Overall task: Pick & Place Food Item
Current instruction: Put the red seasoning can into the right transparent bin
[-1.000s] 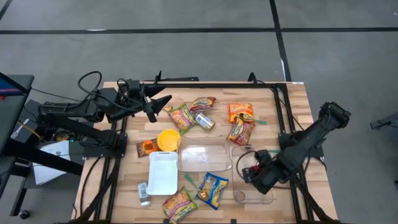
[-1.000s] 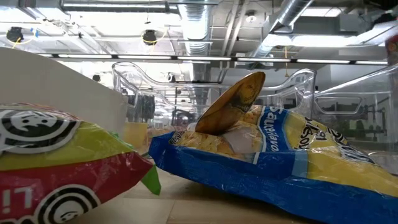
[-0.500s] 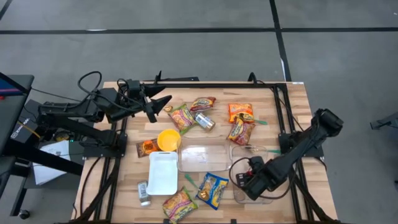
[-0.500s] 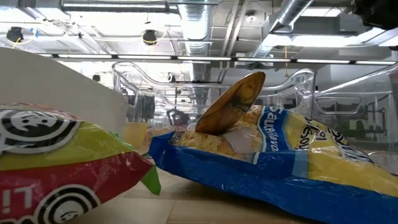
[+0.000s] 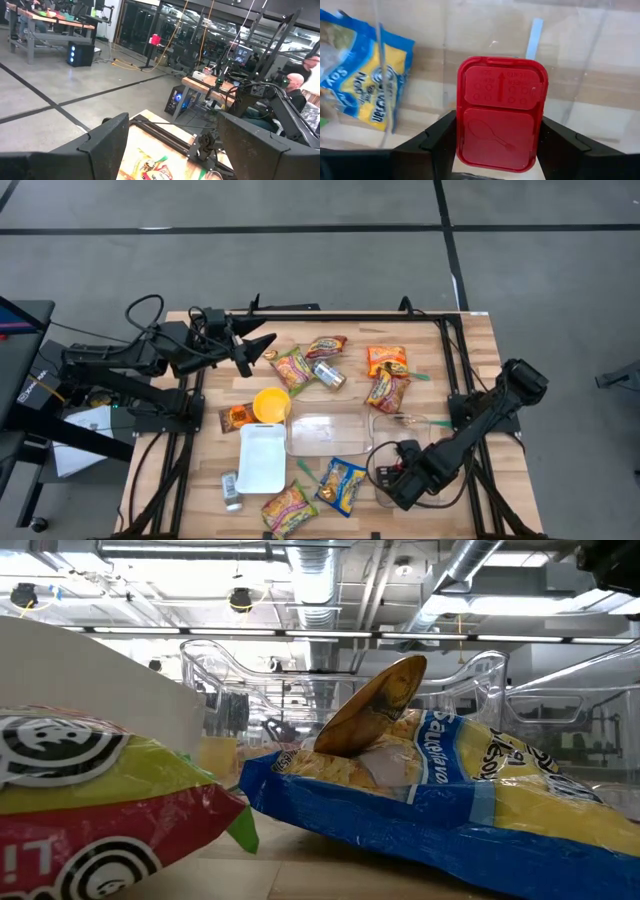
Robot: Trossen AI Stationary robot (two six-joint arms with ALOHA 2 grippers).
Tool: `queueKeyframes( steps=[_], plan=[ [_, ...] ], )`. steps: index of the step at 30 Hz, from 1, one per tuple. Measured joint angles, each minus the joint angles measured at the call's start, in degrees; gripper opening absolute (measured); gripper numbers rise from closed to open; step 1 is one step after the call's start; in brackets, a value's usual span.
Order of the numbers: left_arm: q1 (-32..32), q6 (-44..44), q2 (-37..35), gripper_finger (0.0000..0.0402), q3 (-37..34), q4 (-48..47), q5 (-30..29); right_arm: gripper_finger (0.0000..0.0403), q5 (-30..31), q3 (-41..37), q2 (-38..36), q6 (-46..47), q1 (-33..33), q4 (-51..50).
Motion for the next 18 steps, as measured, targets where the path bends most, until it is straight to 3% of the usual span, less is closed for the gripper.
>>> queueKeyframes(
  steps=[18],
  plan=[
    [0.0,1.1,0.0,0.0297,0.0,0.0,0.0,0.0240,-1.4,0.0,0.0,-1.9,0.3,2.4]
  ],
)
